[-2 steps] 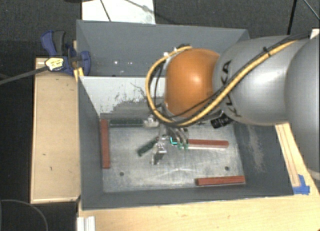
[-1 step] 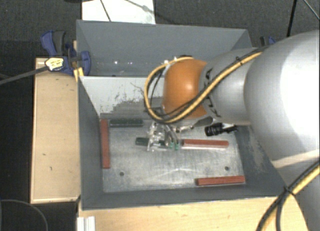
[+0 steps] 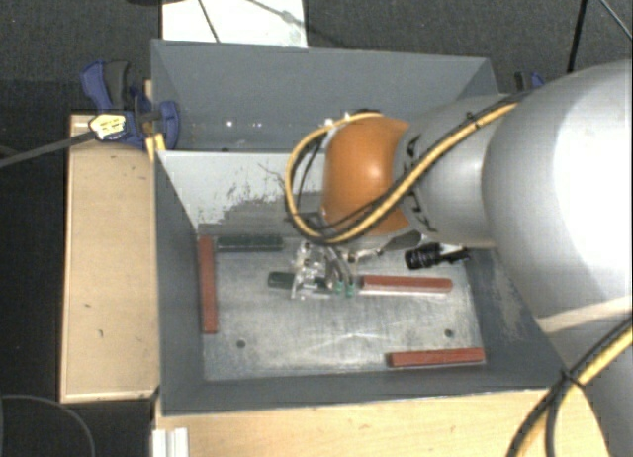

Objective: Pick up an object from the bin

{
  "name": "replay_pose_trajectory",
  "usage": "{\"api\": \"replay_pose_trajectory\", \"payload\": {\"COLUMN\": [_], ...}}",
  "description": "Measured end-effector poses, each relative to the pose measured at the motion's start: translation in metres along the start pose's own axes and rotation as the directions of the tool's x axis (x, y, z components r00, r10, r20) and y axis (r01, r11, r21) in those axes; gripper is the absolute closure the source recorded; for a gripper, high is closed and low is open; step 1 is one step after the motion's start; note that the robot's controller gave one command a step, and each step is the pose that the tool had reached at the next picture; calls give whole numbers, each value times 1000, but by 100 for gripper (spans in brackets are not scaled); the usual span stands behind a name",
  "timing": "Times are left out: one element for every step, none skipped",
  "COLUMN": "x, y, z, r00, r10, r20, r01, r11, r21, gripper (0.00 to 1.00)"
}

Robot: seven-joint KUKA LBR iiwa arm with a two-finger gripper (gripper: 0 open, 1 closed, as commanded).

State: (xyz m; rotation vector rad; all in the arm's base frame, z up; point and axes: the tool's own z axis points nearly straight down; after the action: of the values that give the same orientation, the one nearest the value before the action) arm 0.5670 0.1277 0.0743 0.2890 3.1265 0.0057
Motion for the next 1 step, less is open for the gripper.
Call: {"api": "replay_pose_trajectory", "payload": {"x": [10], "y": [-6], "z": [-87], "r00": [1000], "r10": [-22], "r20": [-4], "r01": [22], "r11": [1000], "r21": [4], "gripper": [0]}}
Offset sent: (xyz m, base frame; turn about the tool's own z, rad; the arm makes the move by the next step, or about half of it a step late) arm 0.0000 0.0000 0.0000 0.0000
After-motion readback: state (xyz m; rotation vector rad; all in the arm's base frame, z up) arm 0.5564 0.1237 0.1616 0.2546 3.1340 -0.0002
